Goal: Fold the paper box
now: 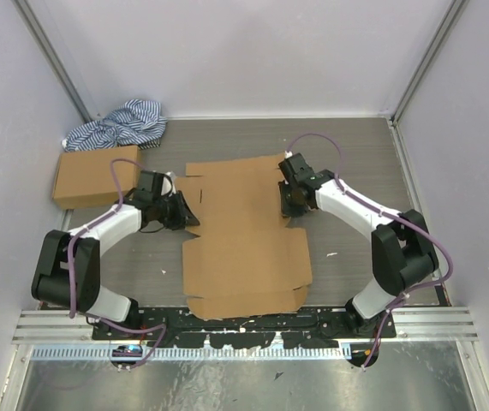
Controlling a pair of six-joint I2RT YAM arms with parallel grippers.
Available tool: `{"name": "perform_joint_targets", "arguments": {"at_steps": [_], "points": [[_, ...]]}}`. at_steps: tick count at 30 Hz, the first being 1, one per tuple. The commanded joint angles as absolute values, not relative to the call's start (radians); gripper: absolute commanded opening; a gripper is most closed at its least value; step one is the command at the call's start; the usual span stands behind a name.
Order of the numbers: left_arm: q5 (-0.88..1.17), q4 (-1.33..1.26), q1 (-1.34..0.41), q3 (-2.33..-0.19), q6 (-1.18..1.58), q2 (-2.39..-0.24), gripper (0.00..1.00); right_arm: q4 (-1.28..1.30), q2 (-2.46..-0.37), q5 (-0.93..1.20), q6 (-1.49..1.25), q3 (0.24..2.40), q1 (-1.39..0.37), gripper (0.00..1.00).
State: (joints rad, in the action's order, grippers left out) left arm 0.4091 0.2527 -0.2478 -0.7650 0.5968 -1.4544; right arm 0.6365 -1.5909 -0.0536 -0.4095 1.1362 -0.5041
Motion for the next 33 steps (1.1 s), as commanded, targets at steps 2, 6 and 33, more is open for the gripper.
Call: {"name": "perform_joint_targets", "arguments": {"at_steps": [2,6,33], "points": [[0.396,0.272,-0.301,-0.841,0.587,-1.506,0.33,0.57,-1.607,-0.01,-0.434,1.135,-0.517,0.24],[0.329,0.347,-0.341,-0.907,0.565,-1.536,0.36,0.581,-1.609,-0.032,-0.436,1.148,-0.528,0.44],[0.258,0.411,-0.482,-1.05,0.6,-1.703,0.38,0.528,-1.796,0.027,-0.436,1.201,-0.561,0.48]]}}
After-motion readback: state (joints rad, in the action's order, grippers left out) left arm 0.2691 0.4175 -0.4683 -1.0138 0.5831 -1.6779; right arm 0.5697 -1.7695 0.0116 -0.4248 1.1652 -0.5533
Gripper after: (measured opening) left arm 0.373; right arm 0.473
